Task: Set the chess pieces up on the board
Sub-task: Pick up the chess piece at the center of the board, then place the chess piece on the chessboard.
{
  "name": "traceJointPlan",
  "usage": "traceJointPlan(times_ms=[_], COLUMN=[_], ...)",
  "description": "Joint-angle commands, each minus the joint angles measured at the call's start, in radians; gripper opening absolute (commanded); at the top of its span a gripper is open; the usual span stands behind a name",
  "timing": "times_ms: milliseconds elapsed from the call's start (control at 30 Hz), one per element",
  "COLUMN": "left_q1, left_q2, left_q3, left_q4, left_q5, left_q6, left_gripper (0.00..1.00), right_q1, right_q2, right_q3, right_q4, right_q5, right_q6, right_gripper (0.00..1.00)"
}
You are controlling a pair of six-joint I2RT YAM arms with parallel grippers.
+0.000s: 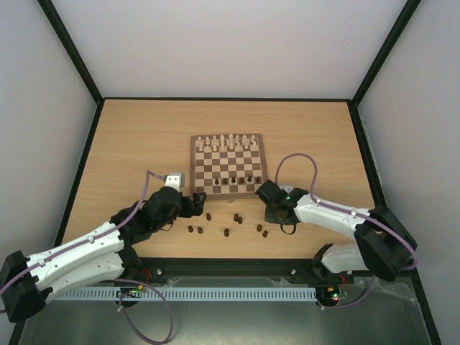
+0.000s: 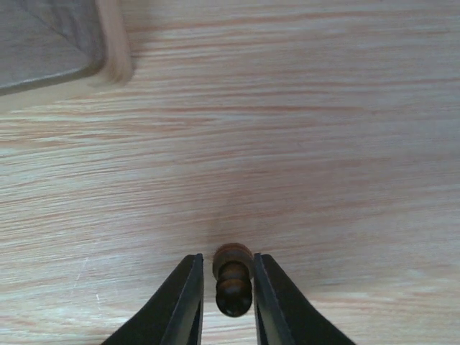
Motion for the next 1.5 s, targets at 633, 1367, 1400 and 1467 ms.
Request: traceJointPlan(times_ms=[633, 1367, 1400, 1467], left_q1=[0.007, 0.044, 0.044, 0.044], left_q2=[-0.058, -0.253, -0.262, -0.276], left_q3=[-0.043, 0.082, 0.085, 0.088], left_q4=[0.002, -0.21, -0.214, -0.224], left_q5=[0.015, -0.123, -0.129, -0.141], left_q6=[-0.001, -0.028, -0.029, -0.035], left_gripper=[0.99, 0.99, 0.99, 0.99], right_q1=[0.008, 0.038, 0.045, 0.065], right_q2=[-0.011, 0.318, 0.356, 0.438], right_q3=[0.048, 0.771, 0.818, 0.912], right_q4=[-0.078, -0.22, -0.229, -0.252], right_q5=[0.025, -0.086, -0.093, -0.099], right_q6=[-0.013, -0.316, -0.328, -0.353], right_gripper=[0.01, 0.01, 0.01, 0.01])
